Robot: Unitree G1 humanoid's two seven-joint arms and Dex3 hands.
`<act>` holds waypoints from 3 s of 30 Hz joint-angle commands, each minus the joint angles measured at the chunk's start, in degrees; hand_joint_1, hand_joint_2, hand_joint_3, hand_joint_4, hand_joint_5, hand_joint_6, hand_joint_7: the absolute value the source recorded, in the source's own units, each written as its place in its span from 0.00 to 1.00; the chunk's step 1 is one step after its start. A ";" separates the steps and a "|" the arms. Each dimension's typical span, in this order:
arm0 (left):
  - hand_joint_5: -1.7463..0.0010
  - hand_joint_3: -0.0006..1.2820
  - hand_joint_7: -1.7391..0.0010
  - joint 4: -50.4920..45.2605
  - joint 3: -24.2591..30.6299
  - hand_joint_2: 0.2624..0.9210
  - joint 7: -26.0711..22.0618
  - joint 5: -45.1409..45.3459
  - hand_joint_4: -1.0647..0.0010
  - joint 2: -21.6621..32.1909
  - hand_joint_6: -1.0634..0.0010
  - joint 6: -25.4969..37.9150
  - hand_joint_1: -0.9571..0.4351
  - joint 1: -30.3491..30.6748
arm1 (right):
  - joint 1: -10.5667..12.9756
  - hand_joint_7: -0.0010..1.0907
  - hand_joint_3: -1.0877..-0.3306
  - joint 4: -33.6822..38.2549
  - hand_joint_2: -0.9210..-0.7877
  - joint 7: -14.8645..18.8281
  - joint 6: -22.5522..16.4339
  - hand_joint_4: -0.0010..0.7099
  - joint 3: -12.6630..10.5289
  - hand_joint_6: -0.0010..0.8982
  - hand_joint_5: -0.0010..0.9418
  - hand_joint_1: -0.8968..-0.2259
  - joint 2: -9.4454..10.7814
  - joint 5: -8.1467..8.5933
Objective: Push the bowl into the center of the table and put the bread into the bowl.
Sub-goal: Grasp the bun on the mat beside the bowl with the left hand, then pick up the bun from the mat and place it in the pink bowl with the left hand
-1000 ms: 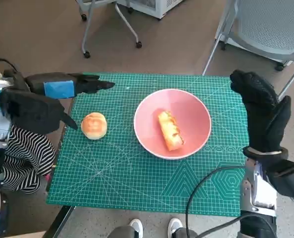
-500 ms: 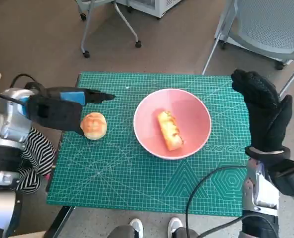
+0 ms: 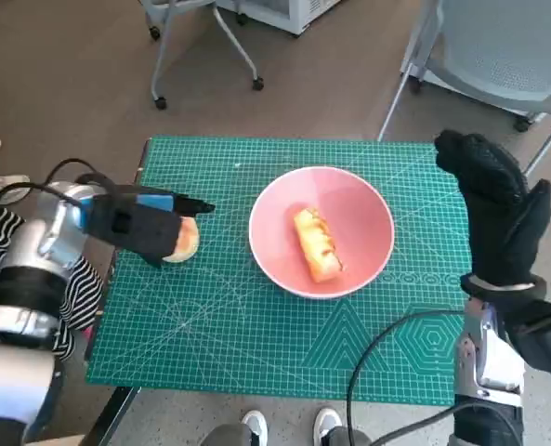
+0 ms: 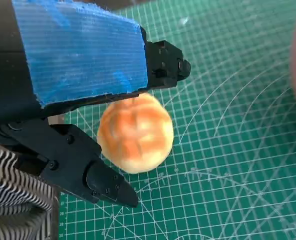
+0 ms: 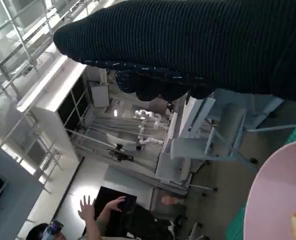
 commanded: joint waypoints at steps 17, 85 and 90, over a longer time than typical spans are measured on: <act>0.95 0.03 0.95 11.54 -5.39 0.94 13.54 7.20 0.34 -2.74 0.46 -1.37 0.73 -2.85 | 2.40 0.47 0.46 -1.69 0.00 -0.43 2.36 0.27 -0.29 0.11 0.00 0.28 -0.36 0.08; 0.30 0.04 0.40 -17.23 3.53 0.99 9.15 -9.71 0.33 -16.49 0.37 -15.32 0.69 -6.86 | 2.88 0.47 0.46 -2.33 0.00 0.85 2.65 0.27 -0.48 0.11 0.00 0.26 -0.98 0.75; 0.56 0.08 0.49 -16.97 2.55 0.93 6.59 -8.29 0.54 -16.78 0.57 -10.02 0.67 -6.40 | 3.54 0.47 0.46 -2.96 0.00 0.62 2.63 0.27 -0.84 0.11 0.00 0.27 -1.19 0.52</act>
